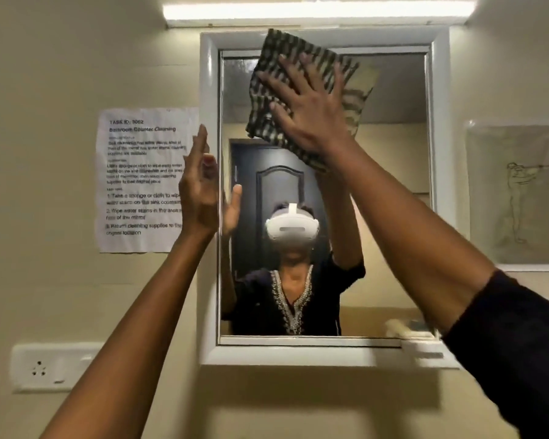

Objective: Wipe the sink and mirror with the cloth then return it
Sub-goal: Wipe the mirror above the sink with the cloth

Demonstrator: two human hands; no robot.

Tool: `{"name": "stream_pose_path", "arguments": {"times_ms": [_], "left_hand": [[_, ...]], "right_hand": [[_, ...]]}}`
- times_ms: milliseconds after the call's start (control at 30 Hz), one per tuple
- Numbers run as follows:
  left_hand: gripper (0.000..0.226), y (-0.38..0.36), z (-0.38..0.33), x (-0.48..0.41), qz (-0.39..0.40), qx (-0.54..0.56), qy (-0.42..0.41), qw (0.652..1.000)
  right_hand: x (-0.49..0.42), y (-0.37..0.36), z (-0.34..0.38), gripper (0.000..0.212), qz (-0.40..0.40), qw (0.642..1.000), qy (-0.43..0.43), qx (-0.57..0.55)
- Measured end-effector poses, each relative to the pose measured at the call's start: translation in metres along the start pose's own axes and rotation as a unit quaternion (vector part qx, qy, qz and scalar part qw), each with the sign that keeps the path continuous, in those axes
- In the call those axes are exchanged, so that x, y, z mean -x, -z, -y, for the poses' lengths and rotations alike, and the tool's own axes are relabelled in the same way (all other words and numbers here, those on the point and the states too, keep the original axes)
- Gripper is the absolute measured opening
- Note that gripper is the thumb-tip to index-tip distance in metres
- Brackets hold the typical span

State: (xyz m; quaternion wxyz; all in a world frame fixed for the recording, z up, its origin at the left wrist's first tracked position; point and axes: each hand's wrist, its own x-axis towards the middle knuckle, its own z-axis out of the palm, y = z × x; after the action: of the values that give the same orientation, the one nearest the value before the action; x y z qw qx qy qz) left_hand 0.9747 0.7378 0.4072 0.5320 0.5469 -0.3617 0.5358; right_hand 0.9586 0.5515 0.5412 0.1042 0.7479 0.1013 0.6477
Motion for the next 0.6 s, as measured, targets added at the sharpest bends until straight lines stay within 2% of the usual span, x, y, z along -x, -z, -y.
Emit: {"name": "stream_pose_path", "arguments": {"times_ms": [67,167,267,367,467,500,533,600], "left_hand": [[0.071,-0.002,0.001,0.002,-0.005,0.035,0.014,0.999],[0.061,-0.001,0.006,-0.005,-0.002,0.097,0.046,0.994],[0.061,0.003,0.004,-0.006,0.002,0.121,0.067,0.990],[0.059,0.007,-0.003,-0.006,0.033,0.063,0.068,0.995],[0.060,0.002,-0.011,-0.004,0.047,-0.017,0.007,0.999],[0.063,0.001,-0.013,-0.003,0.046,-0.023,-0.011,0.999],[0.065,-0.003,-0.010,-0.004,0.043,-0.033,-0.022,0.998],[0.059,-0.008,0.004,-0.009,0.057,-0.062,-0.037,0.996]], "right_hand": [[0.017,-0.008,0.021,0.050,0.004,1.000,0.022,0.001],[0.096,-0.026,0.066,0.051,0.032,0.986,0.164,-0.019],[0.206,-0.039,0.099,0.051,0.125,0.950,0.247,-0.145],[0.264,-0.046,0.098,0.051,0.216,0.903,0.312,-0.200],[0.250,-0.042,0.083,0.047,0.234,0.859,0.400,-0.219],[0.236,-0.037,0.076,0.046,0.227,0.863,0.400,-0.209],[0.217,-0.033,0.067,0.045,0.211,0.884,0.371,-0.193],[0.169,-0.020,0.035,0.046,0.133,0.948,0.247,-0.150]]}}
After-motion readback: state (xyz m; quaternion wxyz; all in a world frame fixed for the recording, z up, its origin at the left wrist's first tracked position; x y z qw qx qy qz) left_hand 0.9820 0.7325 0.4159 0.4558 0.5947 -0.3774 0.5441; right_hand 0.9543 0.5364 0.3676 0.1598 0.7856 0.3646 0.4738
